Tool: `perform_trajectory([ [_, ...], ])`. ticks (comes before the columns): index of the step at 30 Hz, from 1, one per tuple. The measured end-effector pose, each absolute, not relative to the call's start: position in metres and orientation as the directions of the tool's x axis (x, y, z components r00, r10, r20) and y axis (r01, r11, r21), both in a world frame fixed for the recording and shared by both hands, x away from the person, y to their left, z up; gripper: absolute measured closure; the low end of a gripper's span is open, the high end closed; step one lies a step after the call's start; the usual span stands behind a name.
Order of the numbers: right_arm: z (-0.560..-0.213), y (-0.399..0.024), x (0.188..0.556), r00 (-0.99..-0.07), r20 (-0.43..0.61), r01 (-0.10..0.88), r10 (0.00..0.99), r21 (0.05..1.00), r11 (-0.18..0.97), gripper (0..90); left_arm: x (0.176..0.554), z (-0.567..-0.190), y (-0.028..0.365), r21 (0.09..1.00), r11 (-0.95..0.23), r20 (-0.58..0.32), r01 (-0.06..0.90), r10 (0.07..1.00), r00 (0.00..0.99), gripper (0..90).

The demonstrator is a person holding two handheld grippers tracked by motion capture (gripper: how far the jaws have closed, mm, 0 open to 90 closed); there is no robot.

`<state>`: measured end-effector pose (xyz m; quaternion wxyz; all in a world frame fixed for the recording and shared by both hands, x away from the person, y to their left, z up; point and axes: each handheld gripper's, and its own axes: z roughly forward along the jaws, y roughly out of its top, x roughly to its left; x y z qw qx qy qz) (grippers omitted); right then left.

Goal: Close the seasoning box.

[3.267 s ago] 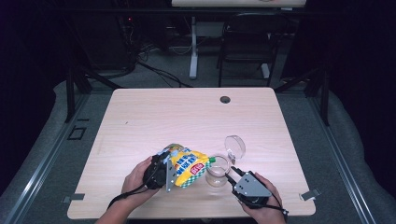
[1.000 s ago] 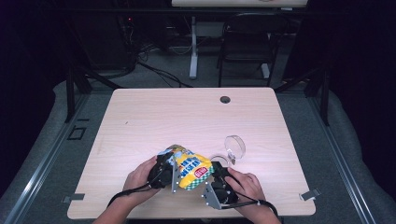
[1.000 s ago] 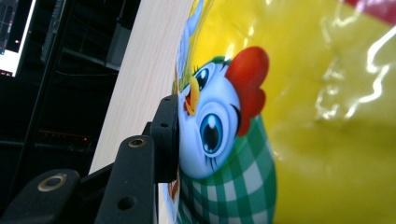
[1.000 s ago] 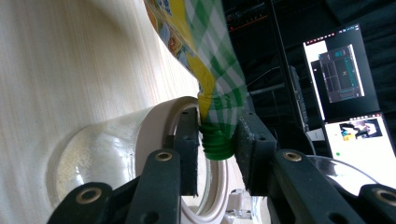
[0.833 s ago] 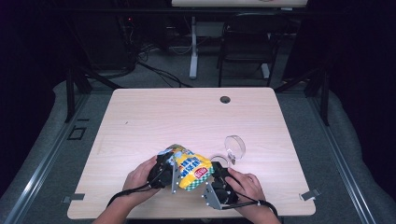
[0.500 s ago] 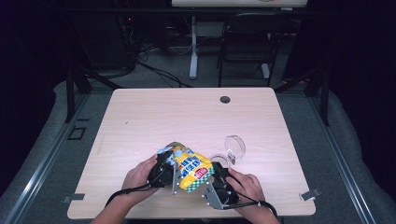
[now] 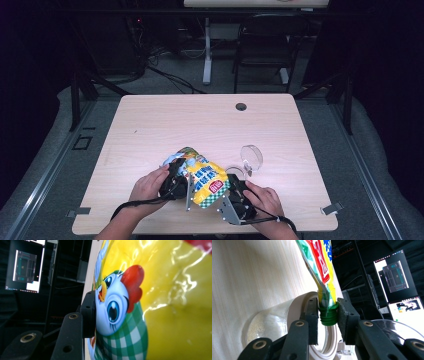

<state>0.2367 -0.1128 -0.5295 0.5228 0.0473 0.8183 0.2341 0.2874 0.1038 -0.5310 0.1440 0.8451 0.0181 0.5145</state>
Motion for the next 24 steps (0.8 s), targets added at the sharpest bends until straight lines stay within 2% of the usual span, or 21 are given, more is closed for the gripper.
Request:
perform_trajectory([
  [24,-0.5277,-0.1139,0.2359,-0.451,-0.816,-0.161,0.362,0.473,0.866,71.5,0.2864,-0.5207,0.1019,0.18,-0.971,0.914,-0.16,0.104,0.393,59.9],
])
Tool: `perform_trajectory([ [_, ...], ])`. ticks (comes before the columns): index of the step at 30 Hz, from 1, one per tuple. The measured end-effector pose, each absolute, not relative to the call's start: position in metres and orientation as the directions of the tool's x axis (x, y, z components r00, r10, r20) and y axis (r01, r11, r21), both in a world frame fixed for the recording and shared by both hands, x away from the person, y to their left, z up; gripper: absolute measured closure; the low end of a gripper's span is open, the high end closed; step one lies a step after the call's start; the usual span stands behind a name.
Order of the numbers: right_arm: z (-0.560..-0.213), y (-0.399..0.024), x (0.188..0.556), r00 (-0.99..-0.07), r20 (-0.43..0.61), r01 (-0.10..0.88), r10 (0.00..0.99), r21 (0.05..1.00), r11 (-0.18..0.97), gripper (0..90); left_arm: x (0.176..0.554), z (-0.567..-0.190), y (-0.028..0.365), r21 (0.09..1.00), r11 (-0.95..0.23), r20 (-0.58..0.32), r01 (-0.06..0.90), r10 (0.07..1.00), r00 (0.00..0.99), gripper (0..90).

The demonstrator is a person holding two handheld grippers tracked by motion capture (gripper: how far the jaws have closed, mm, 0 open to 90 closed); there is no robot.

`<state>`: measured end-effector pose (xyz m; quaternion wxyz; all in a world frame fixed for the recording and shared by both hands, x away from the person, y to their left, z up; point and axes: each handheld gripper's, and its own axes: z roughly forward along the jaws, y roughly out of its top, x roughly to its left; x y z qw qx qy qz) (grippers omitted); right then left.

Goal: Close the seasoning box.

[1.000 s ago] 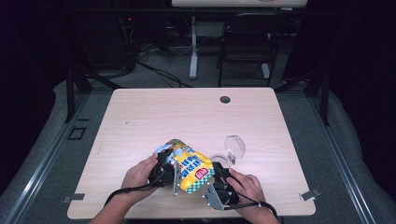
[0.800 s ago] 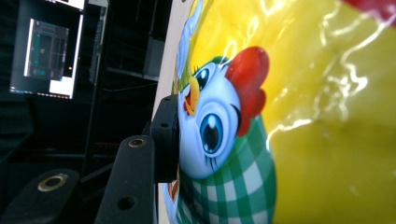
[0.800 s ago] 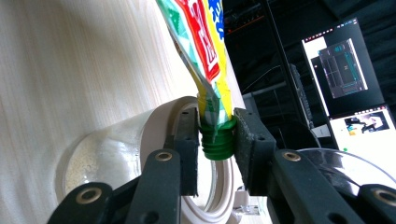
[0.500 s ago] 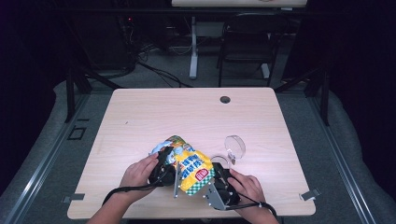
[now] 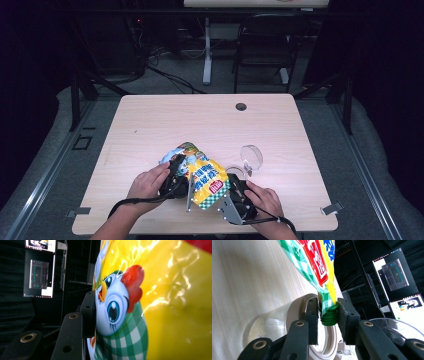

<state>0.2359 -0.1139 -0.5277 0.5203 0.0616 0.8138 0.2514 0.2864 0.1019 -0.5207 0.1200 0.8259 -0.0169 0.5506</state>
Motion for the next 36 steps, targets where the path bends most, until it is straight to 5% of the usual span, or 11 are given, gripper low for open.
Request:
perform_trajectory([
  [36,-0.5272,-0.1171,0.24,-0.495,-0.753,-0.124,0.433,0.555,0.823,71.2,0.2857,-0.5162,0.0984,0.092,-0.978,0.952,-0.186,0.032,0.303,59.9],
])
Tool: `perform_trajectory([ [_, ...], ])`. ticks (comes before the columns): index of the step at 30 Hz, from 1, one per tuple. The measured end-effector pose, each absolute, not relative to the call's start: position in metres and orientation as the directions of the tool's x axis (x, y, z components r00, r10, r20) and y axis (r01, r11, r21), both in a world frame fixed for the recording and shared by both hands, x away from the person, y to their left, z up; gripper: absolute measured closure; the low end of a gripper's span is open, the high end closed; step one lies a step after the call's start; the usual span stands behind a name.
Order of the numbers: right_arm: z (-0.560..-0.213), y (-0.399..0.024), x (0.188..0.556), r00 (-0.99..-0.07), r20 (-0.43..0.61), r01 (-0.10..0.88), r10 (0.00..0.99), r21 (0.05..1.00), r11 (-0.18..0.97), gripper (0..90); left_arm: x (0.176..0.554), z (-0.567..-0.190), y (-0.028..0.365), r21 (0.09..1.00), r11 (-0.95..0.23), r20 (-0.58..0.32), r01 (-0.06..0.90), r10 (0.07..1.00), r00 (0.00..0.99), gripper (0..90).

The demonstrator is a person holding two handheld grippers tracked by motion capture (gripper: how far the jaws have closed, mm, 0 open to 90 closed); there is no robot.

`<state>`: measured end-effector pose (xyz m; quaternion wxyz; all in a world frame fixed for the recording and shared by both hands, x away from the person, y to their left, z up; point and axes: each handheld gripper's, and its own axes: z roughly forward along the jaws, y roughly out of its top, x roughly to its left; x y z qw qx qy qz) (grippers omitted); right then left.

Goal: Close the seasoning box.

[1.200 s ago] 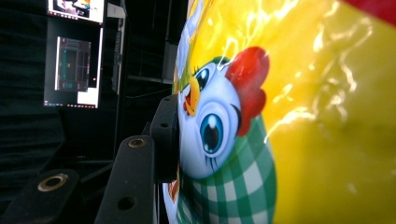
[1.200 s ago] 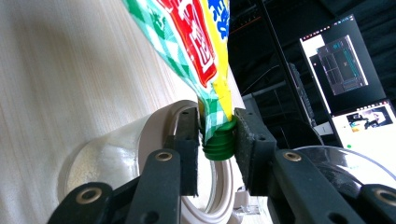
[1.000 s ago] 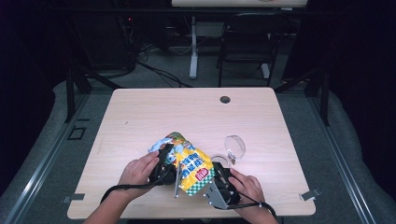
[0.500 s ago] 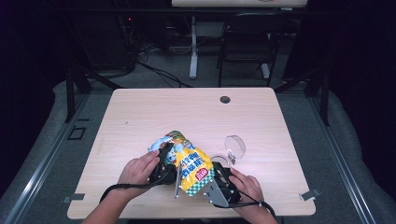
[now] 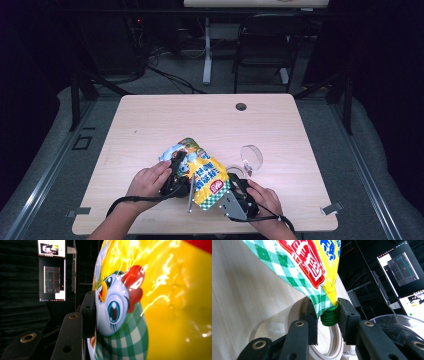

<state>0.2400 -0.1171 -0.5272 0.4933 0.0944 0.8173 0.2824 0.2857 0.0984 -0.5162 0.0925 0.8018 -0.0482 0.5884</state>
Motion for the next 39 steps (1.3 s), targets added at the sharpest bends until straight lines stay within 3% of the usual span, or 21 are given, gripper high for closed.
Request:
perform_trajectory([
  [39,-0.526,-0.12,0.243,-0.531,-0.682,-0.083,0.503,0.632,0.77,71.0,0.283,-0.505,0.094,-0.005,-0.982,0.964,-0.19,-0.055,0.26,60.0],
])
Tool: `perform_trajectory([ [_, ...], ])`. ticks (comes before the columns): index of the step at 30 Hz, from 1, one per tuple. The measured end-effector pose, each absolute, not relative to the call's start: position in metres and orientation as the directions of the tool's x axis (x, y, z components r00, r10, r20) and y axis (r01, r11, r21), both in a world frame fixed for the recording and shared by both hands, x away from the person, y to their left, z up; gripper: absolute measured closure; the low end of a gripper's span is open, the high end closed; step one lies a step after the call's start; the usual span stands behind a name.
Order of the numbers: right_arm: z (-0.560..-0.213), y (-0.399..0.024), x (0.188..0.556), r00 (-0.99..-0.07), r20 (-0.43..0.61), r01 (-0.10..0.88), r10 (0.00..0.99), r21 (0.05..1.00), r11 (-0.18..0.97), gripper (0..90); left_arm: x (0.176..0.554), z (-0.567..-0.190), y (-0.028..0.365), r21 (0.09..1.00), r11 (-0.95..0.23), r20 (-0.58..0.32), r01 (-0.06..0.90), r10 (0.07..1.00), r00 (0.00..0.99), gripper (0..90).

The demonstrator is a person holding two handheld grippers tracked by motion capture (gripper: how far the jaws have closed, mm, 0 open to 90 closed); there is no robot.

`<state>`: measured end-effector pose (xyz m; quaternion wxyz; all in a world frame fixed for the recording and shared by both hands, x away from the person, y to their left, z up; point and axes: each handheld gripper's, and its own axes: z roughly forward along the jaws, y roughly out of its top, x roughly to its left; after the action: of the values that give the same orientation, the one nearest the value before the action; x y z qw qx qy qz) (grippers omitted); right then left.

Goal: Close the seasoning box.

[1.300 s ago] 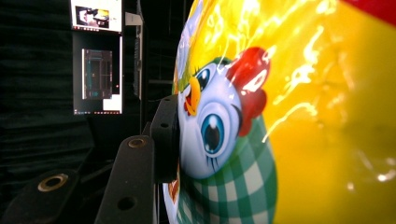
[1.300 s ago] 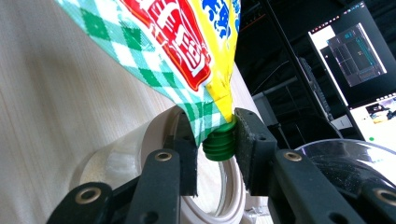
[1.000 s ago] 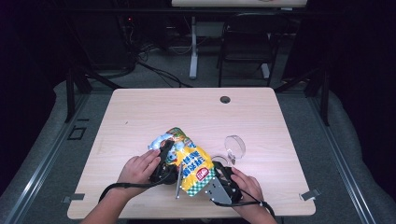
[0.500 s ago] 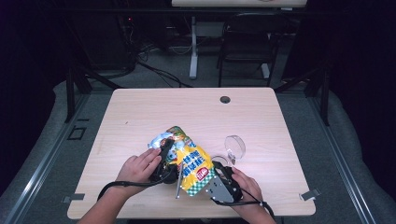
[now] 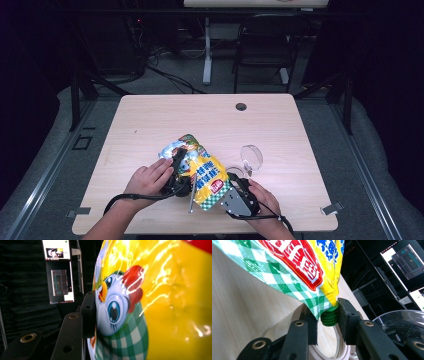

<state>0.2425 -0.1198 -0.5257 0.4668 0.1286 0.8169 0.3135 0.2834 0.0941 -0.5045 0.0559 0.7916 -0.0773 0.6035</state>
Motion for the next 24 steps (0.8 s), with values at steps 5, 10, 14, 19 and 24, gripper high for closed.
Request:
perform_trajectory([
  [5,-0.5254,-0.1202,0.2425,-0.532,-0.674,-0.081,0.512,0.643,0.762,71.0,0.2832,-0.5032,0.0939,-0.014,-0.981,0.966,-0.193,-0.063,0.249,60.0],
  [10,-0.5265,-0.1197,0.2432,-0.536,-0.663,-0.077,0.522,0.654,0.752,71.0,0.2833,-0.5026,0.0938,-0.021,-0.981,0.966,-0.192,-0.069,0.248,60.0],
  [14,-0.5258,-0.1195,0.2429,-0.534,-0.666,-0.074,0.52,0.65,0.757,71.0,0.2829,-0.5012,0.0936,-0.028,-0.983,0.963,-0.184,-0.076,0.258,60.0],
  [19,-0.5262,-0.1194,0.2427,-0.531,-0.666,-0.078,0.524,0.654,0.753,71.0,0.2828,-0.5002,0.0934,-0.039,-0.981,0.965,-0.191,-0.086,0.246,60.0],
  [24,-0.5265,-0.1196,0.2426,-0.527,-0.664,-0.083,0.531,0.662,0.745,71.0,0.2837,-0.4989,0.093,-0.045,-0.978,0.968,-0.205,-0.093,0.232,60.1],
])
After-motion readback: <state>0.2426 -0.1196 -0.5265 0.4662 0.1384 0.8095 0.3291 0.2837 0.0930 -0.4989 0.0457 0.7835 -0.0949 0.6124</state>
